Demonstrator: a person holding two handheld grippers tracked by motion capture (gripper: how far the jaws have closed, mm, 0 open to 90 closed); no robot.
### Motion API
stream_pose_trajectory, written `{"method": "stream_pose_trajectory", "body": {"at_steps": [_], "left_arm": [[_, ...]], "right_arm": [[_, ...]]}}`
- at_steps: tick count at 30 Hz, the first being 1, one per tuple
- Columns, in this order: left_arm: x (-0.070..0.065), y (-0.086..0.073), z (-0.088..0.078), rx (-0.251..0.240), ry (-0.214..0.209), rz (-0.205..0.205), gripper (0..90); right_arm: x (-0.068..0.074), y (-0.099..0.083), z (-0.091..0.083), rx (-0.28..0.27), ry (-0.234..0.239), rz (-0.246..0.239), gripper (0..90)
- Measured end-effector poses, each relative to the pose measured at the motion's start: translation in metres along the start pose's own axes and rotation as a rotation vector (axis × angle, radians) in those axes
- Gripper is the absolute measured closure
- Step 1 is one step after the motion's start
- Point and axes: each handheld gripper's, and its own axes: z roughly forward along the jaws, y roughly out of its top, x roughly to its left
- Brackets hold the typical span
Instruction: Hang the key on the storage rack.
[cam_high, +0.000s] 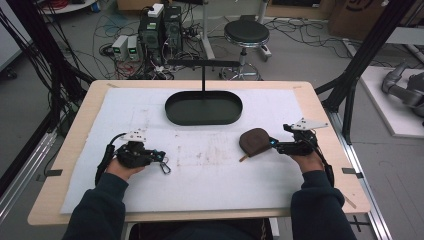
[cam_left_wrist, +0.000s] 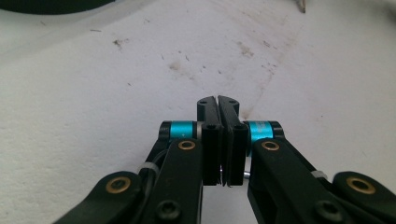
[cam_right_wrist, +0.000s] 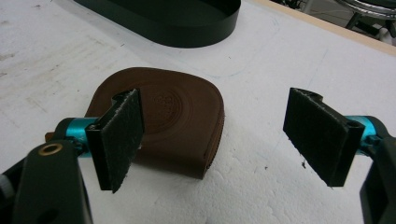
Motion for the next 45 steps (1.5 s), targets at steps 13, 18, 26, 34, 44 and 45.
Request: {"method": "stream_pose_trajectory", "body": {"at_steps": [13,18,26,34,44,45], "left_arm": [[0.005,-0.008,-0.002,0.069,-0.029,-0.006,87.2],[0.003,-0.007,0.000,0.085,-0.045,0.010,87.8],[0.003,0.001,-0.011,-0.018,-0.013,0.005,88.0],[0.002,0.001,-0.007,0.004,-0.023,0.008,88.0],[0.005,-0.005,-0.001,0.067,-0.033,-0.013,81.1],[0.005,-0.006,0.000,0.079,-0.032,-0.009,80.4]], "right_arm": [[0.001,0.000,0.000,0.005,-0.004,0.002,20.8],[0.001,0.000,0.000,0.003,-0.003,-0.001,20.8],[0.001,0.000,0.000,0.003,-0.004,0.002,20.8],[0.001,0.000,0.001,0.005,-0.001,-0.002,20.8],[0.002,0.000,0.001,0.010,0.000,-0.003,20.8],[0.002,0.000,0.001,0.010,0.001,-0.001,20.8]]}}
